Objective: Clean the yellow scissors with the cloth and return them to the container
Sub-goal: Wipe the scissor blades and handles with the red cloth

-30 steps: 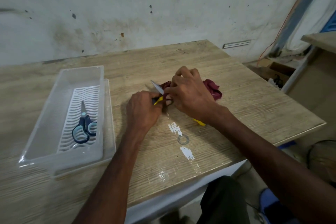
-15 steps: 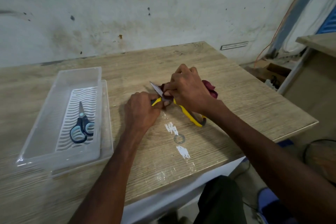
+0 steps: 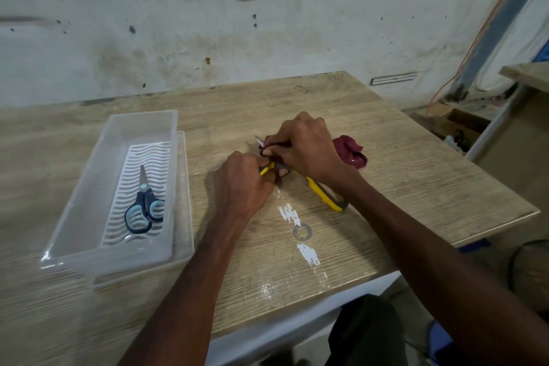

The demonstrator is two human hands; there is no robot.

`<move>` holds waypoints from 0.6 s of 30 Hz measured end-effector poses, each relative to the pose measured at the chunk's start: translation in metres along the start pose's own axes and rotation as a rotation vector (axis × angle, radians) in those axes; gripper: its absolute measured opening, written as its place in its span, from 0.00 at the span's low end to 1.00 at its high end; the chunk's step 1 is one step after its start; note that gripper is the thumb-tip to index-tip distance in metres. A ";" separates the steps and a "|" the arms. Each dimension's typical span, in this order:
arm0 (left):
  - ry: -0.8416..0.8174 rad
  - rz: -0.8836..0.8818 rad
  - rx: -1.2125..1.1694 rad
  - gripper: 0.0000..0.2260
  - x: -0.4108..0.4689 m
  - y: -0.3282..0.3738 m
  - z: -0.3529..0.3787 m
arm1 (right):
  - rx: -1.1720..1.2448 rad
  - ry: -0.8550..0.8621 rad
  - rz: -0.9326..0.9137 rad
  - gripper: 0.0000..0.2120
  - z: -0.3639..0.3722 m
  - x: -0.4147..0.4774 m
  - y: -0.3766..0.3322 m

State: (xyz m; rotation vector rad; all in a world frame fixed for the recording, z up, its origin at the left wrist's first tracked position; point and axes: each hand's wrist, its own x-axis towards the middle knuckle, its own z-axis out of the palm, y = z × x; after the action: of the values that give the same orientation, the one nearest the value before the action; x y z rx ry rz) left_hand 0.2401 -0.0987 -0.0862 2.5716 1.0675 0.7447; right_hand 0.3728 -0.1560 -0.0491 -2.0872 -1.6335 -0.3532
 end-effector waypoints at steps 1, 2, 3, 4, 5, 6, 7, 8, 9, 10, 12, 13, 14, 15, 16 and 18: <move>0.002 0.005 -0.009 0.12 0.000 0.000 0.000 | 0.007 0.005 0.022 0.08 0.002 0.005 -0.003; 0.006 0.009 -0.018 0.11 -0.001 0.000 0.000 | 0.005 -0.002 0.034 0.08 0.006 0.013 -0.006; 0.007 0.015 -0.019 0.11 -0.002 -0.001 0.000 | 0.002 -0.015 0.042 0.08 0.011 0.021 -0.010; 0.009 0.022 -0.019 0.11 -0.003 -0.001 -0.001 | 0.001 -0.024 0.051 0.08 0.013 0.027 -0.014; 0.015 0.023 -0.027 0.12 -0.004 -0.001 -0.002 | 0.004 -0.025 0.061 0.08 0.015 0.032 -0.015; 0.021 0.014 -0.045 0.11 -0.004 -0.001 -0.003 | 0.006 -0.028 0.066 0.08 0.015 0.033 -0.015; 0.024 -0.002 -0.069 0.11 -0.004 0.000 -0.004 | -0.002 -0.035 0.060 0.09 0.013 0.031 -0.012; 0.027 -0.018 -0.091 0.10 -0.004 0.001 -0.005 | -0.029 -0.045 0.041 0.09 0.009 0.026 -0.009; 0.030 -0.029 -0.103 0.10 -0.003 0.000 -0.005 | -0.072 -0.057 0.012 0.10 0.006 0.019 -0.006; 0.035 -0.031 -0.104 0.09 -0.002 0.001 -0.004 | -0.111 -0.066 -0.017 0.10 0.002 0.012 -0.002; 0.042 -0.026 -0.088 0.09 -0.001 0.001 -0.003 | -0.132 -0.059 -0.027 0.11 -0.001 0.004 0.004; 0.047 -0.025 -0.081 0.10 -0.001 0.001 -0.001 | -0.111 -0.043 -0.006 0.11 0.000 0.006 0.004; 0.048 -0.022 -0.079 0.10 -0.001 0.000 0.001 | -0.085 -0.030 0.017 0.10 0.003 0.010 0.002; 0.047 -0.018 -0.077 0.11 -0.001 -0.001 0.002 | -0.060 -0.021 0.038 0.10 0.008 0.018 0.000; 0.047 -0.013 -0.076 0.12 -0.001 -0.002 0.004 | -0.035 -0.020 0.057 0.10 0.013 0.026 -0.004; 0.047 -0.005 -0.086 0.12 -0.001 -0.004 0.005 | 0.050 -0.034 0.090 0.10 0.018 0.037 -0.013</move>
State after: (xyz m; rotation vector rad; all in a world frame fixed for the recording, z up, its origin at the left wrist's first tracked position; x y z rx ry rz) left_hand 0.2397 -0.0970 -0.0927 2.4902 1.0321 0.8350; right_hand 0.3689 -0.1129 -0.0446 -2.1314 -1.5456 -0.2455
